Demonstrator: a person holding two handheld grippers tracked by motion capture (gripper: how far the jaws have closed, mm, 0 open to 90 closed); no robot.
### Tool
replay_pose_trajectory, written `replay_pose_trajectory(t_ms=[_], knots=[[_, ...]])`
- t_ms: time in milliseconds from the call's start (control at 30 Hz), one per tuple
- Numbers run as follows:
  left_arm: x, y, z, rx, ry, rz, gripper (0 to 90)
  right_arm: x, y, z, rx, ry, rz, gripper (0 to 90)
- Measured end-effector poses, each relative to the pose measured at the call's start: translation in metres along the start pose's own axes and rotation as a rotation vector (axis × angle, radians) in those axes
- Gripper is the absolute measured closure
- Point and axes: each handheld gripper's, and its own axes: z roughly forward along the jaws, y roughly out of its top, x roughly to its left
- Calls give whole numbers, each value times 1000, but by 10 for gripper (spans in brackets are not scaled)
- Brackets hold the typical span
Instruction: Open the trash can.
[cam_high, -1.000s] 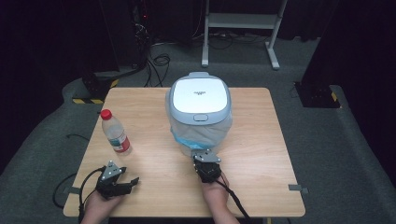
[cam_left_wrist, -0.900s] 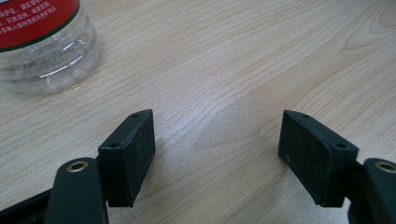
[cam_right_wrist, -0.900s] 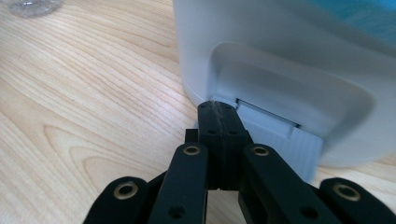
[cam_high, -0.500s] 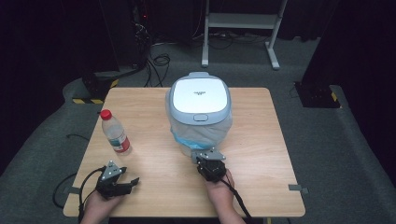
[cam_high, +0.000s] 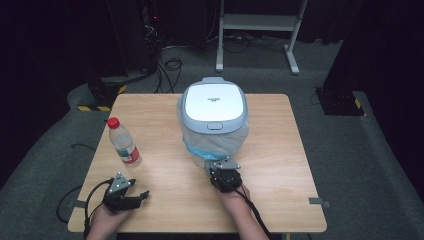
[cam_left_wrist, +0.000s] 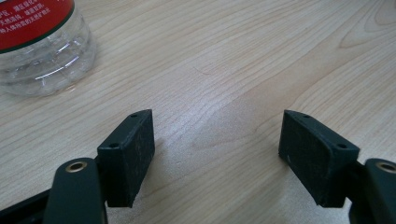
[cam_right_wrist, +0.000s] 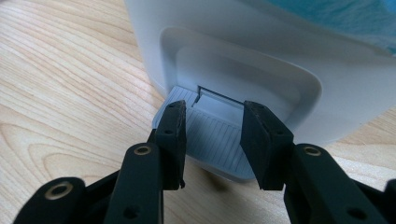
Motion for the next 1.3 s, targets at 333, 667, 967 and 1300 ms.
replay_pose_trajectory(t_ms=[333, 667, 967, 1300], knots=[[0, 0, 0, 0, -10, 8, 267, -2, -1, 6, 36, 12, -12, 601], [0, 0, 0, 1, -18, 14, 266, -5, 4, 12, 110, 31, 9, 600], [0, 0, 0, 1, -19, 14, 266, -6, 4, 12, 113, 39, -2, 600], [-1, 0, 1, 14, -12, 12, 205, -7, 5, 12, 114, 42, -10, 600]])
